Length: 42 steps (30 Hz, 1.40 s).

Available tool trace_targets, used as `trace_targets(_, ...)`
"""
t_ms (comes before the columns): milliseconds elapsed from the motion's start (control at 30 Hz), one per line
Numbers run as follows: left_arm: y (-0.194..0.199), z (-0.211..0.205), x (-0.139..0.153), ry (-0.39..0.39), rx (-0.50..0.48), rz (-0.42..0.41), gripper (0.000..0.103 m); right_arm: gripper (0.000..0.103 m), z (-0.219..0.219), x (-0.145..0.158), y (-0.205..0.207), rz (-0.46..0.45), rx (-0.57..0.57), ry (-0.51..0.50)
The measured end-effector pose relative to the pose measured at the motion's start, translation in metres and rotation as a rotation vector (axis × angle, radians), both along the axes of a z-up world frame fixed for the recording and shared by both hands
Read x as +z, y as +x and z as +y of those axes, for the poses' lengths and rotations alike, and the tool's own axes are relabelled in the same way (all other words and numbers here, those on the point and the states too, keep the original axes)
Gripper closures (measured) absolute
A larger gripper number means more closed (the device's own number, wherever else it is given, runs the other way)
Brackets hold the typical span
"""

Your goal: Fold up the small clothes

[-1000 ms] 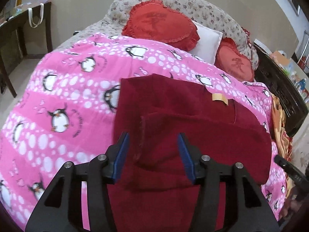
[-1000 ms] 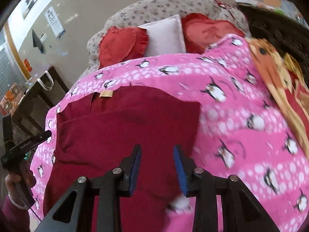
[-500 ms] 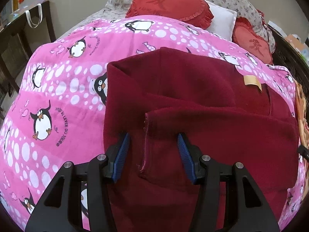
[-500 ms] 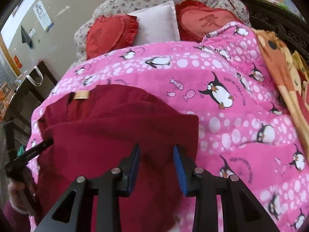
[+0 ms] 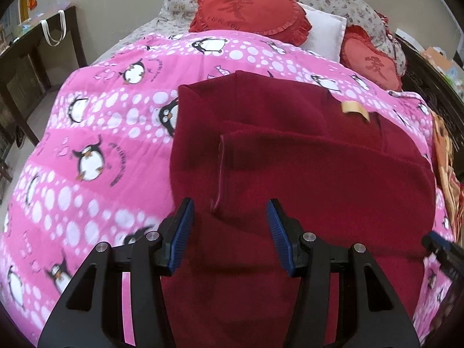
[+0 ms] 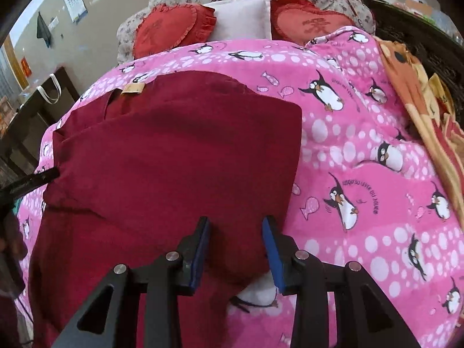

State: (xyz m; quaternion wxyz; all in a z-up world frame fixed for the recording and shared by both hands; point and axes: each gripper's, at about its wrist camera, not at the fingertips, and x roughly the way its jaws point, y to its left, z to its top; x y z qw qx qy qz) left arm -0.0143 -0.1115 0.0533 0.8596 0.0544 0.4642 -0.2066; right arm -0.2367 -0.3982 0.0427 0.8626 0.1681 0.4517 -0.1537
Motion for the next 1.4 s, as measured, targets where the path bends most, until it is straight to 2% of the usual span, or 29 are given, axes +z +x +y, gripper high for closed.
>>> trace_targets(167, -0.028, 0.017, 0.013, 0.003, -0.010, -0.013, 0.051, 0.065, 0.005, 0.024, -0.025, -0.048, -0.007, 0.085)
trace_targets(233, -0.040, 0.022, 0.016, 0.006, -0.018, -0.020, 0.051, 0.059, 0.008, 0.034, -0.041, -0.069, -0.013, 0.126)
trace_targets(400, -0.071, 0.038, 0.025, 0.004, -0.044, -0.028, 0.051, 0.058, 0.022, 0.052, -0.077, -0.087, -0.007, 0.201)
trace_targets(600, -0.097, 0.067, 0.028, -0.043, -0.086, 0.056, 0.051, 0.056, 0.033, 0.072, -0.130, -0.080, -0.005, 0.243)
trace_targets(733, -0.116, 0.104, 0.024, -0.072, -0.072, 0.126, 0.051, 0.055, 0.038, 0.087, -0.167, -0.037, 0.002, 0.200)
trace_targets(867, -0.139, 0.134, 0.018, -0.049, -0.044, 0.140, 0.051, 0.051, 0.041, 0.096, -0.197, -0.008, 0.010, 0.158)
trace_targets(933, -0.150, 0.147, 0.010, -0.061, -0.035, 0.189, 0.051, 0.039, 0.046, 0.093, -0.208, -0.018, 0.021, 0.166)
trace_targets(967, -0.154, 0.150, 0.006, -0.070, -0.032, 0.214, 0.051, 0.037, 0.047, 0.090, -0.210, -0.023, 0.026, 0.175)
trace_targets(1033, -0.163, 0.157, -0.004, -0.103, -0.024, 0.271, 0.051, 0.036, 0.054, 0.073, -0.212, -0.038, 0.038, 0.226)
trace_targets(1200, -0.177, 0.156, -0.020, -0.128, -0.009, 0.328, 0.051, 0.036, 0.073, 0.021, -0.204, -0.016, 0.050, 0.393)
trace_targets(1400, -0.185, 0.144, -0.034, -0.147, -0.035, 0.391, 0.051, 0.036, 0.086, -0.005, -0.205, 0.004, 0.060, 0.460)
